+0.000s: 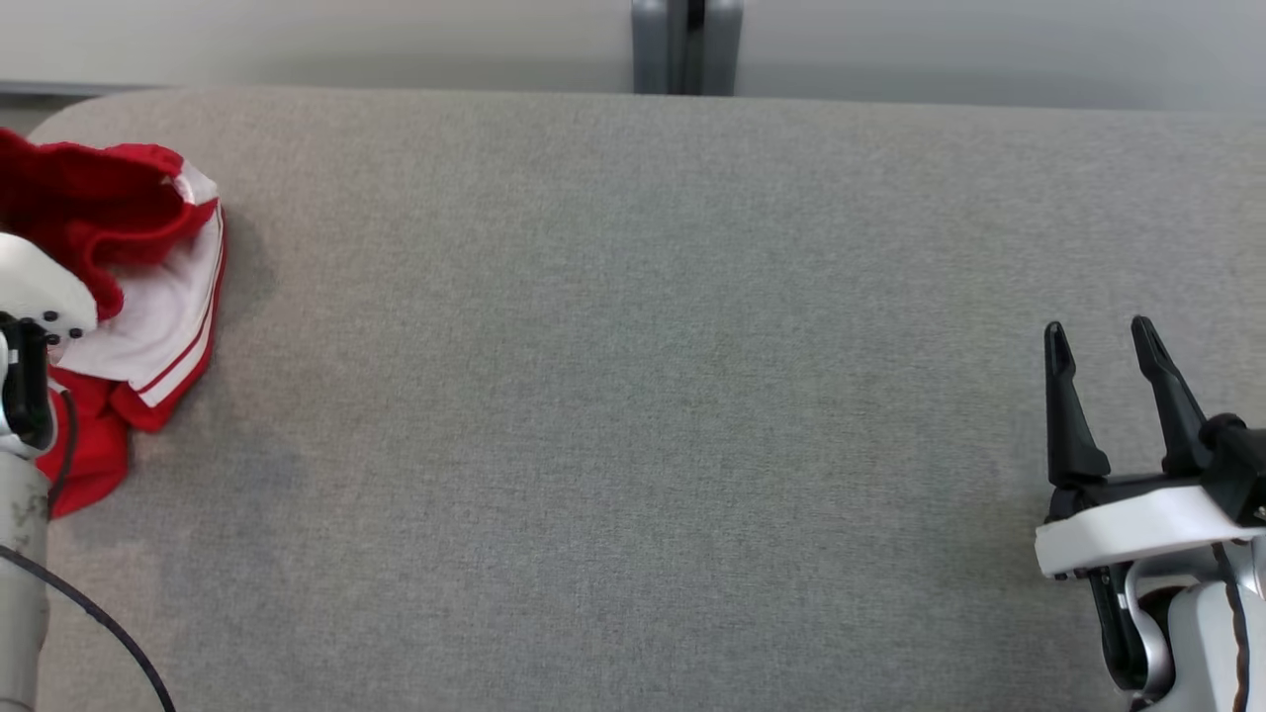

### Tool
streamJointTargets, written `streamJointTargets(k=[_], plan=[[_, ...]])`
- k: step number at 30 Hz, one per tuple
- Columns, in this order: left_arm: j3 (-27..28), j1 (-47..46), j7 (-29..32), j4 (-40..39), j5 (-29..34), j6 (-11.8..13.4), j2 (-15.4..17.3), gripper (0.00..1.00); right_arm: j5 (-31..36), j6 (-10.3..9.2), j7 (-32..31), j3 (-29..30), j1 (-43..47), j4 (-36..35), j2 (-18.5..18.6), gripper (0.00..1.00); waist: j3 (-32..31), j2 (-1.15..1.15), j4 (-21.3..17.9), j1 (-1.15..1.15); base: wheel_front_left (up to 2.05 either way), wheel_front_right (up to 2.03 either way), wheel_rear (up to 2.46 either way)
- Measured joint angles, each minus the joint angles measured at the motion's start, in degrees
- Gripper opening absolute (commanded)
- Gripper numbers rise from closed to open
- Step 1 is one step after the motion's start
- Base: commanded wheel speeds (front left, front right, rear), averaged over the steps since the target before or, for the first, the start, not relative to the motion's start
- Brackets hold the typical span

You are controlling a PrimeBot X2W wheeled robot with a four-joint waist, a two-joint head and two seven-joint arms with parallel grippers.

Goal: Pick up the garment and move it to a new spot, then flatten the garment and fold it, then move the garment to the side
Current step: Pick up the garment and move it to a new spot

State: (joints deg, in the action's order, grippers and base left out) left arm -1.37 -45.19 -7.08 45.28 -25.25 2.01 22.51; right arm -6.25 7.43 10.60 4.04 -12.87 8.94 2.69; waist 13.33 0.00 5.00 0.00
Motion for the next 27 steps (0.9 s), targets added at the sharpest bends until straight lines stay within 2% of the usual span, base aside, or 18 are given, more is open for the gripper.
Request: streamJointTargets(k=[7,14,17,21,27], plan=[[-1.6,6.97,0.18,-16.1,0.49,1.23,-1.76,0.0,-0.89,0.0,0.56,0.67,1.99,1.15,-0.09,1.0,-3.0,0.0,-2.79,0.0,0.0,0.0,0.0],[-5.01,20.94,6.19,-40.43,1.65,5.76,-4.38,0.0,-1.57,0.0,1.14,2.09,3.91,1.04,0.04,1.0,-5.17,0.0,-6.61,0.0,0.0,0.0,0.0],[-8.28,26.33,9.26,-48.15,2.24,6.71,-6.01,0.0,-1.59,0.0,1.19,2.27,4.19,0.94,0.03,1.0,-5.49,0.0,-8.55,0.0,0.0,0.0,0.0],[-14.58,29.59,12.21,-52.87,2.79,6.13,-8.88,0.0,-2.19,0.0,1.3,2.38,4.37,0.85,0.03,1.0,-5.28,0.0,-11.13,0.0,0.0,0.0,0.0],[-23.75,28.88,15.0,-51.86,2.98,1.68,-12.51,0.0,-3.02,0.0,1.59,0.65,3.96,0.96,0.02,1.0,-3.87,0.0,-15.11,0.0,0.0,0.0,0.0]])
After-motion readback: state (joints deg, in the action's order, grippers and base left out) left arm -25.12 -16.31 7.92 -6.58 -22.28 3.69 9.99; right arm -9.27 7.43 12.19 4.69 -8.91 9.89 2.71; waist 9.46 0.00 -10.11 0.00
